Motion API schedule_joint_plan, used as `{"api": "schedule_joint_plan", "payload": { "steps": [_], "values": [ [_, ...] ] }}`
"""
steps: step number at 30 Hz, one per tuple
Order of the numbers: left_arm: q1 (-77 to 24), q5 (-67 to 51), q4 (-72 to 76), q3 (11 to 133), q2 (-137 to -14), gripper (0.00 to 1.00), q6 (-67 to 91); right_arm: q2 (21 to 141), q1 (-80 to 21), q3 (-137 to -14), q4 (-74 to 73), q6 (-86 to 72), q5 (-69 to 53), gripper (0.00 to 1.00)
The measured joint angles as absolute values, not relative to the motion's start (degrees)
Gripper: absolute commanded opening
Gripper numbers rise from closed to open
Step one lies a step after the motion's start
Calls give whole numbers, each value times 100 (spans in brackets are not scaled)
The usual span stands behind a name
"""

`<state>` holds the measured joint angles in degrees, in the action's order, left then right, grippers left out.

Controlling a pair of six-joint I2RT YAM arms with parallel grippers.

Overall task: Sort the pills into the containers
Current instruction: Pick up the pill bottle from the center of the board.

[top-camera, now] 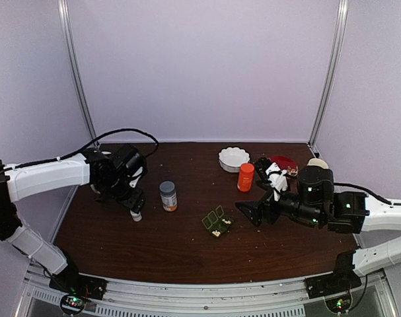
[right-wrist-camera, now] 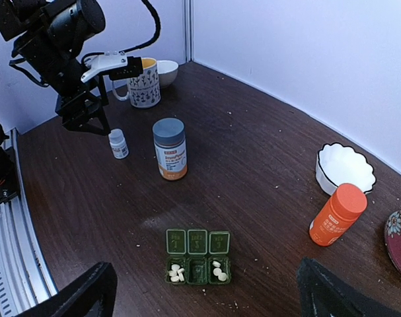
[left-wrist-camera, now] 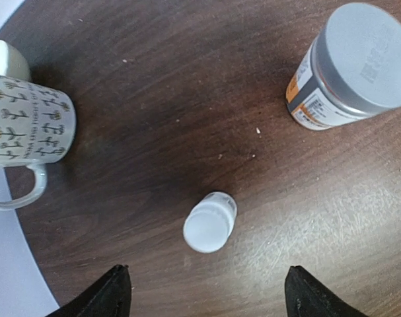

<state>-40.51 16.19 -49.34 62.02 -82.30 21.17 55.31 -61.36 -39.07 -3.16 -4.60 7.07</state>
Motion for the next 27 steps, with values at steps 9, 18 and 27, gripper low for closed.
{"api": "schedule_joint_plan", "payload": {
  "steps": [9,18,27],
  "values": [
    [-3903,1400,-4484,6189,-9148,59,2346,5725,-6136,-3948,-263,-530,622,99],
    [-3662,1382,-4458,6112,-9338,46,2482,5916,-6136,-4034,-110,-449,607,100],
    [-3629,1273,-4464,6112,-9338,24,2512,6302,-6136,-4305,-21,-427,491,100]
  ]
}}
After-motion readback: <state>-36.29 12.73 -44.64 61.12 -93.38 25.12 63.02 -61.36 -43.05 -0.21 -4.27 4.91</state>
